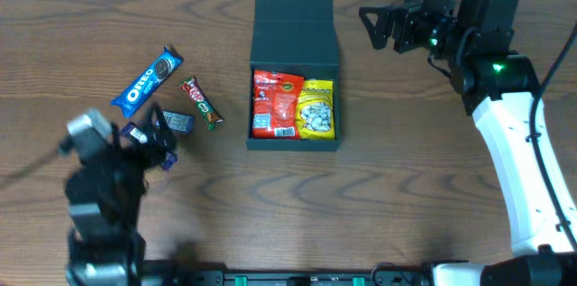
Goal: Pack container
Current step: 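Reach the left gripper to the blue Oreo pack, then grasp the Oreo pack by its end with the left gripper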
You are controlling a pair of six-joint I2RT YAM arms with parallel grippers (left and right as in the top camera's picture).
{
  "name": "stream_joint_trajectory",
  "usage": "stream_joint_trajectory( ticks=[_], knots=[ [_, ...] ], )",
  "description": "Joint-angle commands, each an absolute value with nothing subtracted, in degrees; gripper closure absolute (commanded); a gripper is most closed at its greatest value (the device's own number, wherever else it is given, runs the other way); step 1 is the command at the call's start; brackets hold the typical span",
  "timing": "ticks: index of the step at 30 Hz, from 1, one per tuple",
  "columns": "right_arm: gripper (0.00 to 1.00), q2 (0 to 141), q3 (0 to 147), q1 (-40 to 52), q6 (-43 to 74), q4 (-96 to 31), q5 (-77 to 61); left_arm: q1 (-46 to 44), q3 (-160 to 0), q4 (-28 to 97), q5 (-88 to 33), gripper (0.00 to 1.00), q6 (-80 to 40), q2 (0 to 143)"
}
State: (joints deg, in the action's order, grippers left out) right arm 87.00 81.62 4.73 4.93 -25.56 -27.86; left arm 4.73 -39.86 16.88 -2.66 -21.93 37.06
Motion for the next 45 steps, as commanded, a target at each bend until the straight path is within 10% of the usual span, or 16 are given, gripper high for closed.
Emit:
stream_joint_trajectory(
  ticks=[1, 14, 45],
  knots=[
    [0.01, 87.33, 81.49, 4.58, 1.13, -28.69, -32.08, 4.91, -53.21, 22.79, 2.15, 0.04, -8.91, 51.00],
    [0.01, 89.41, 81.41, 9.78, -3.31, -46.37, -34.11, 7.68, -95.59, 51.18, 8.49, 0.05, -10.22, 99.31],
    [0.01, 92.64, 81.41, 12.64, -3.27, -47.40, -34.09, 8.64, -97.67, 42.85, -0.21, 0.05, 30.26, 121.75]
  ],
)
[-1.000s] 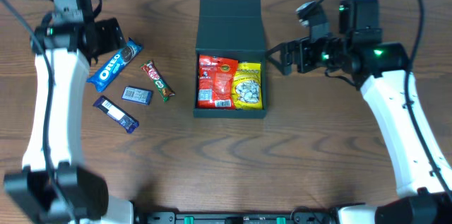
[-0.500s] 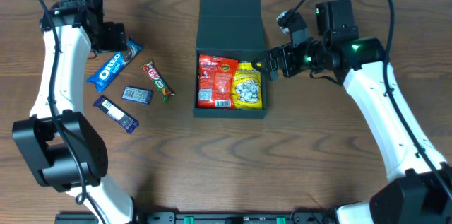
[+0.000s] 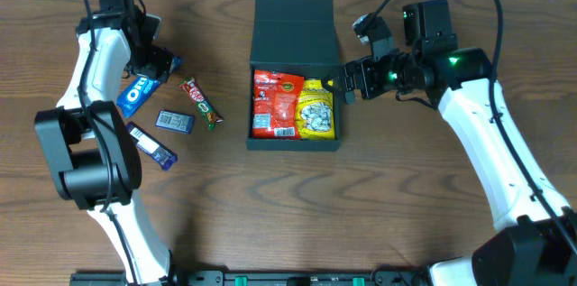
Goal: Pack container
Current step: 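Grasp the Oreo pack by its end with the left gripper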
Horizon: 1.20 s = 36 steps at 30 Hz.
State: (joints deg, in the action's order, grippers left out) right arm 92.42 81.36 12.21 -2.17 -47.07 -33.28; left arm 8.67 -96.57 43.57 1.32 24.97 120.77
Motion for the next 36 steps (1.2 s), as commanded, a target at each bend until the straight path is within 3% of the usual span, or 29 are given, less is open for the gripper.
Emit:
stream_joint_trajectory(
  ticks=[1, 29, 36],
  knots=[
    [0.01, 92.64, 81.41, 12.64, -3.27, -47.48, -34.09, 8.64, -97.67, 42.11, -0.56, 0.05, 31.77, 122.32],
    [0.01, 92.64, 81.41, 12.62, -0.23, -47.35, -32.82, 8.75, -97.67, 38.50, -1.98, 0.00, 34.76, 129.75],
    [0.01, 92.64, 81.41, 12.62, -0.23, -46.92, -32.80, 8.78, -97.67, 38.46, -1.96, 0.29, 34.74, 129.75]
  ],
)
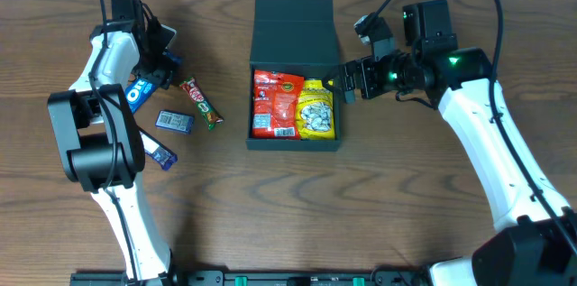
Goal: Pack container
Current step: 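Grasp the Oreo pack by its end with the left gripper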
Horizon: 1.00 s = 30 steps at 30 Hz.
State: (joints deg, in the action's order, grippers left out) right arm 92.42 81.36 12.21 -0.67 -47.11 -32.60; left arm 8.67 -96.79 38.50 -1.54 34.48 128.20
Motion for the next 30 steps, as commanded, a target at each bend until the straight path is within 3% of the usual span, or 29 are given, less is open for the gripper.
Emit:
stream_joint_trajectory(
  ticks=[1, 12, 20, 30],
  knots=[
    [0.01, 92.64, 81.41, 12.62, -0.23, -46.83, -32.80, 8.75, -97.67, 38.46, -1.96, 0.32, 34.74, 129.75],
    [0.01, 92.64, 81.41, 12.62, 0.21, -45.41, -32.75, 8.75, -97.67, 38.39, -1.96, 0.53, 34.00, 129.75],
    [0.01, 92.64, 81.41, 12.64, 1.30, -44.60, -30.85, 8.71, -97.67, 38.44, -1.96, 0.55, 30.48, 129.75],
    [0.01, 92.64, 81.41, 12.62, 1.72, -42.78, -30.74, 8.69, -101.58, 38.39, -0.89, 0.76, 15.88, 129.62]
  ],
)
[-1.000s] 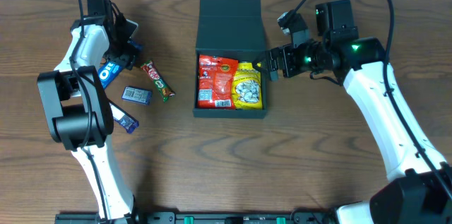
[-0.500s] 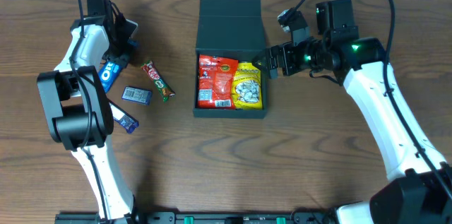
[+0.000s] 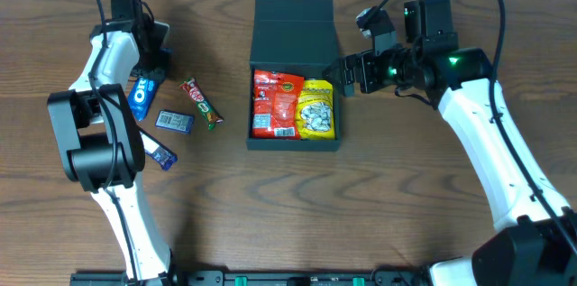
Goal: Pack container
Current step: 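Grasp the Oreo pack by its end with the left gripper, then carry the Oreo pack over the box and lower it at the right side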
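Observation:
A dark green box (image 3: 295, 142) lies with its lid (image 3: 295, 29) folded back. Inside are a red snack packet (image 3: 275, 103) and a yellow one (image 3: 315, 108). At the far left a blue Oreo pack (image 3: 142, 95) points nearly straight up the table, and my left gripper (image 3: 151, 62) sits over its top end, seemingly shut on it. My right gripper (image 3: 345, 69) hovers by the box's right wall near the lid hinge; its jaws are too dark to read.
A red and green chocolate bar (image 3: 201, 103), a small blue-grey packet (image 3: 174, 121) and a thin blue bar (image 3: 153, 146) lie on the wooden table (image 3: 270, 205) between the Oreo pack and the box.
The Oreo pack has turned from slanted to nearly upright under my left gripper. My right gripper has shifted a little toward the back, from beside the yellow packet to the lid hinge.
First my left arm was low at the front left and my right gripper was high at the back right. Then the left gripper was over the Oreo pack and the right gripper beside the box's right wall. Both stayed there, and the pack has now turned.

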You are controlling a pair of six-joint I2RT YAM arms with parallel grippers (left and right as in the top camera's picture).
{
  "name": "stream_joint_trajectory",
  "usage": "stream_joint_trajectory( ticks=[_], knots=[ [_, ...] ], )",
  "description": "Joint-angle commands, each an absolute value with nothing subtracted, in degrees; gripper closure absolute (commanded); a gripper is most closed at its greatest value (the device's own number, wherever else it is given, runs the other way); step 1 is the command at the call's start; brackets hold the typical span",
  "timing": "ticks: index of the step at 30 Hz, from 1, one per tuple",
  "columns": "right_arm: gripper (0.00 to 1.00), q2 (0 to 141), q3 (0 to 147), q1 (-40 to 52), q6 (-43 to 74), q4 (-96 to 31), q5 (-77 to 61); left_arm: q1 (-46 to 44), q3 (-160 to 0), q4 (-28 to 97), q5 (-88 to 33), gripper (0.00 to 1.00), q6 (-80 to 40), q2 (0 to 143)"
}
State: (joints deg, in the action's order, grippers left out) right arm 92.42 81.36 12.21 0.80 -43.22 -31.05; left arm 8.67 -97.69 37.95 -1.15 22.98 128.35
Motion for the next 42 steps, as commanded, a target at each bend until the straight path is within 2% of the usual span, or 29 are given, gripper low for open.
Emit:
stream_joint_trajectory(
  ticks=[1, 3, 4, 9, 14, 17, 22, 32, 36, 42],
  knots=[
    [0.01, 92.64, 81.41, 12.62, 1.72, -42.61, -30.59, 8.64, -102.89, 39.05, -0.89, 0.81, 13.91, 129.62],
    [0.01, 92.64, 81.41, 12.62, 1.74, -42.52, -29.26, 8.45, -106.59, 41.45, -1.28, 0.93, 9.13, 129.62],
    [0.01, 92.64, 81.41, 12.56, 2.20, -42.54, -27.68, 8.21, -108.81, 43.11, -1.69, 0.94, 7.07, 129.62],
    [0.01, 92.55, 81.45, 9.41, 8.29, -41.78, -23.11, 5.30, -119.72, 51.79, -7.07, 0.94, 2.26, 129.62],
    [0.01, 91.33, 81.56, 1.93, 14.79, -40.93, -23.16, -0.97, -124.81, 57.60, -7.77, 0.94, -10.94, 129.62],
    [0.01, 89.97, 81.56, -3.01, 14.76, -41.39, -23.99, -5.74, -124.68, 61.52, -9.67, 0.95, -19.18, 129.64],
    [0.01, 88.79, 81.56, -10.28, 12.08, -39.90, -23.81, -15.20, -124.64, 62.96, -14.28, 0.95, -20.32, 129.64],
    [0.01, 88.82, 81.56, -18.50, 8.01, -37.89, -23.79, -33.28, -124.60, 62.74, -2.42, 0.94, -30.85, 129.64],
    [0.01, 88.82, 81.56, -18.83, 6.04, -37.82, -23.77, -36.97, -124.44, 62.04, -0.14, 0.94, -35.64, 129.69],
    [0.01, 88.82, 81.56, -18.83, 5.04, -37.93, -23.77, -37.85, -122.13, 61.19, -1.10, 0.94, -42.76, 129.78]
  ],
)
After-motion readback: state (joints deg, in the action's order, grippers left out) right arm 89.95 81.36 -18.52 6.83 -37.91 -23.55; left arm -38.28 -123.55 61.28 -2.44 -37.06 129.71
